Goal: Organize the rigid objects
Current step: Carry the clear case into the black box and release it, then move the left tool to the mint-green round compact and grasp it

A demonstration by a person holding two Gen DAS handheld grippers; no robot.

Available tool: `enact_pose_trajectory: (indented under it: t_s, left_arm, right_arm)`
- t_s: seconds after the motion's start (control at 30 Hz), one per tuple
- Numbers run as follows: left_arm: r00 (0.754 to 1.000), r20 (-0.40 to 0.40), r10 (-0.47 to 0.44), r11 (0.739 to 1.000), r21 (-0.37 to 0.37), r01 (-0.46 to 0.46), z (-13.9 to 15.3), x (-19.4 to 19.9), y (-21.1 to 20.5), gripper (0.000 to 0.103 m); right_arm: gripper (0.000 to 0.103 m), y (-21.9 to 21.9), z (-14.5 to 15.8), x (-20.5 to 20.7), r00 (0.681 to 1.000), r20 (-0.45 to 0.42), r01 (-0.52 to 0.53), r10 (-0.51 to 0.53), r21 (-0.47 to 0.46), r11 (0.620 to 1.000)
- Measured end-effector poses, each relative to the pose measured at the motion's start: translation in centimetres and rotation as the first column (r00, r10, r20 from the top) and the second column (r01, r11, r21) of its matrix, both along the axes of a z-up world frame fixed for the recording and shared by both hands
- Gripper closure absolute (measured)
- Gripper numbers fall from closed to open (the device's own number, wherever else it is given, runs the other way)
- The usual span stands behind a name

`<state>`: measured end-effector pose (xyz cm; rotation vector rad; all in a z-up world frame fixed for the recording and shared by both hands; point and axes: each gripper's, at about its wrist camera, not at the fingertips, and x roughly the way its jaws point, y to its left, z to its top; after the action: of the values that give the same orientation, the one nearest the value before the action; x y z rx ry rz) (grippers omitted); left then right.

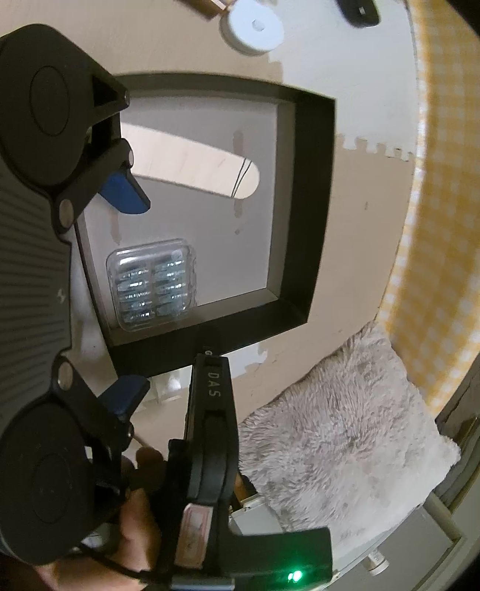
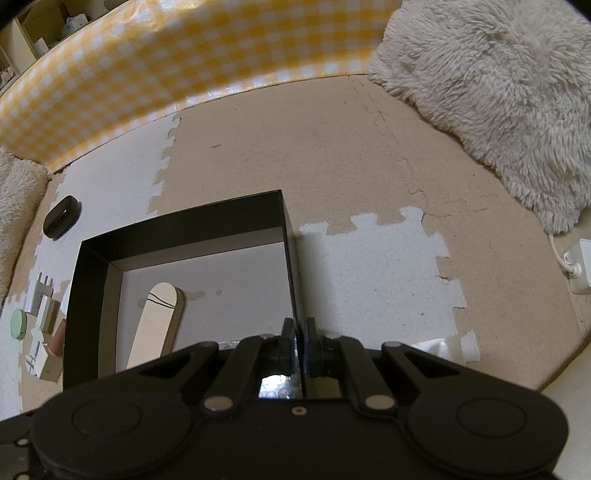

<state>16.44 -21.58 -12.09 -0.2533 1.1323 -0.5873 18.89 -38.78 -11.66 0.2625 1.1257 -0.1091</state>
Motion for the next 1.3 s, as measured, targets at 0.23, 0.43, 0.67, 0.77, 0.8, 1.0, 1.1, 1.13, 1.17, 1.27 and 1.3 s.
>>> enact_pose_trajectory:
  t_s: [0.23,0.43,0.67,0.77,0.8,1.0,1.1,1.13,1.17,1.27,1.3]
  left_arm:
    - [0.998,0.066,-0.013,0.999,0.050,0.010,1.8,-0.8,1.4,0.000]
    - [0.992,0.119,-0.036,0.995,0.101,0.024,3.1,-1.4,3.0,0.000]
    - [0.982,0.186,-0.025,0.993,0.114,0.004,5.0,-1.1,6.3,0.000]
    - [0.972,0.233,-0.013,0.992,0.128,-0.017,6.1,-0.7,7.9,0.000]
    - [0.969,0.246,-0.008,0.991,0.132,-0.025,6.4,-0.5,8.4,0.000]
    - [0.946,0.322,0.028,0.983,0.161,-0.084,7.6,0.7,12.2,0.000]
    - [0.935,0.351,0.045,0.977,0.178,-0.114,7.8,1.4,14.2,0.000]
    - [0.932,0.358,0.051,0.974,0.187,-0.125,7.8,1.6,14.9,0.000]
    - [0.928,0.368,0.059,0.970,0.197,-0.140,7.8,1.9,15.5,0.000]
    - [0.916,0.392,0.081,0.955,0.233,-0.184,7.5,2.6,17.7,0.000]
    - [0.916,0.391,0.090,0.951,0.239,-0.196,7.4,2.9,18.4,0.000]
  right_arm:
    - [0.098,0.0,0.0,0.0,1.000,0.004,-0.004,0.004,-0.004,1.000]
    - [0.098,0.0,0.0,-0.1,1.000,0.012,-0.014,0.014,-0.004,1.000]
    - [0.098,0.2,0.1,-0.1,1.000,0.012,-0.008,0.008,-0.003,1.000]
    - [0.098,0.2,0.0,-0.1,1.000,0.011,-0.006,0.006,-0.002,1.000]
    - [0.098,0.1,0.1,-0.1,1.000,0.012,-0.005,0.005,-0.002,1.000]
    - [0.095,0.1,0.0,-0.1,1.000,0.008,-0.004,0.004,-0.011,1.000]
    - [0.095,0.0,0.0,-0.2,1.000,0.009,-0.004,0.004,-0.012,1.000]
    - [0.095,0.0,0.0,-0.2,1.000,0.009,-0.003,0.003,-0.011,1.000]
    - [0.095,0.0,0.0,-0.2,1.000,0.009,-0.003,0.003,-0.011,1.000]
    - [0.095,0.0,0.0,-0.2,1.000,0.008,-0.001,0.001,-0.012,1.000]
    - [0.095,0.0,0.0,-0.1,1.000,0.008,-0.002,0.002,-0.014,1.000]
